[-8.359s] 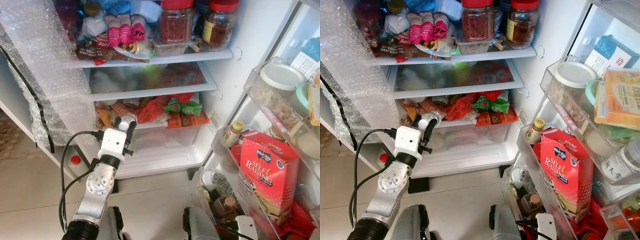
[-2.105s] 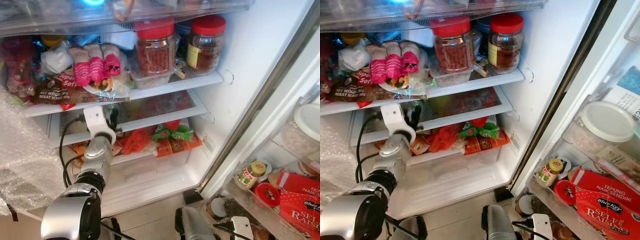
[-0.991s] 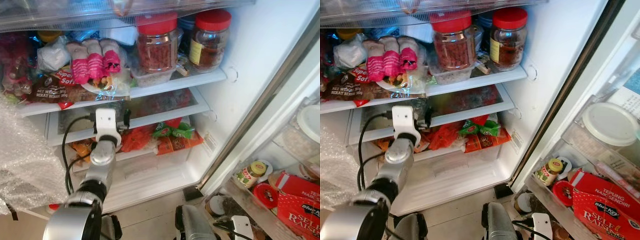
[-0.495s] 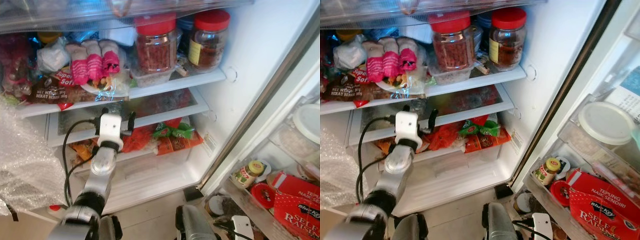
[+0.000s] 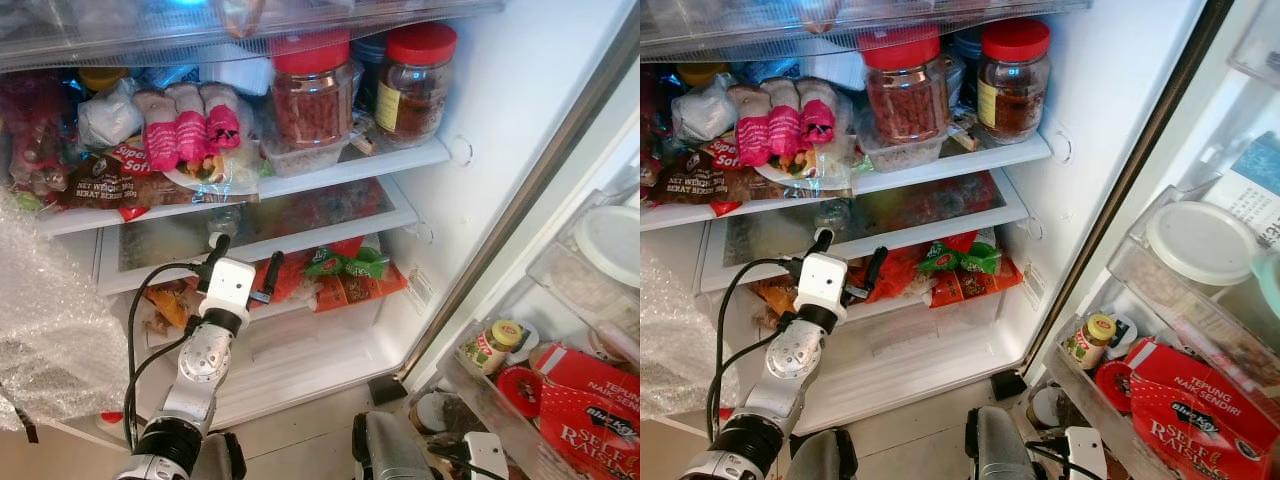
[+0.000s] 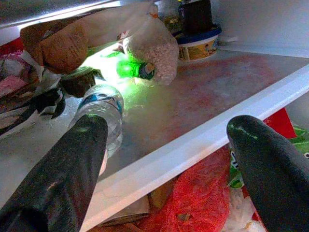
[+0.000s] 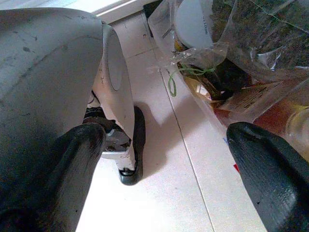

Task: Restocking fridge

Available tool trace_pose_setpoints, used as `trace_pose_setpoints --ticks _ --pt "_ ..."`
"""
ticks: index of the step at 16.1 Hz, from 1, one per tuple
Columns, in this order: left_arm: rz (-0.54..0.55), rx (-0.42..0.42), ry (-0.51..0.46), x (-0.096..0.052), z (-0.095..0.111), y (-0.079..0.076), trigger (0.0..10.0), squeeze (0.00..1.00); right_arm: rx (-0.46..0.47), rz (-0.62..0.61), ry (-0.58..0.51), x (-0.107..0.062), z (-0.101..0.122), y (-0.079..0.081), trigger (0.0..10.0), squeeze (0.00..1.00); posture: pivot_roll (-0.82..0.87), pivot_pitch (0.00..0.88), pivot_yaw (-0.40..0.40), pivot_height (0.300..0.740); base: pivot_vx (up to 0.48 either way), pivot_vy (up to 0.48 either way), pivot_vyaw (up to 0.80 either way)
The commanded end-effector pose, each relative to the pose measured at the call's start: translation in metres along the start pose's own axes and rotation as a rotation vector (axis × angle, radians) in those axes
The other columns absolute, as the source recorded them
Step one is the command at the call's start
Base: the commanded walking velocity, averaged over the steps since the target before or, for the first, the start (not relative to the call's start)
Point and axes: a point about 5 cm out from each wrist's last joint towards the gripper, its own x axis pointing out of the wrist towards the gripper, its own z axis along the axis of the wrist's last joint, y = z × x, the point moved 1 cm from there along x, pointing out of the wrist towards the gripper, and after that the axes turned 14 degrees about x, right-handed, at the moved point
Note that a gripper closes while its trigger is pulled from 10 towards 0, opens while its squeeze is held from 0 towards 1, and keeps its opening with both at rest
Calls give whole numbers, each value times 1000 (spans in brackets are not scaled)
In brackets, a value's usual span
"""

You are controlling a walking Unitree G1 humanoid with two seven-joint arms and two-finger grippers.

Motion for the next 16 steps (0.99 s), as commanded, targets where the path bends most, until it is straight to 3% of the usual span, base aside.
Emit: trace_pose_setpoints --ticks 1,3,7,16 --pt "-46 30 -13 -5 0 -5 10000 0 15 9 25 0 -9 3 10000 0 -203 75 -15 606 0 0 0" --pt "0 -2 41 -24 -8 -1 10000 0 15 7 26 0 -9 2 10000 0 -196 96 -23 606 0 0 0" --pt "-57 37 7 -33 -1 -7 10000 0 12 3 27 -1 -8 -1 10000 0 -194 104 -27 606 0 0 0" --pt "-41 16 37 -40 2 -6 10000 0 11 -2 29 -1 -9 -2 10000 0 -190 106 -28 606 0 0 0"
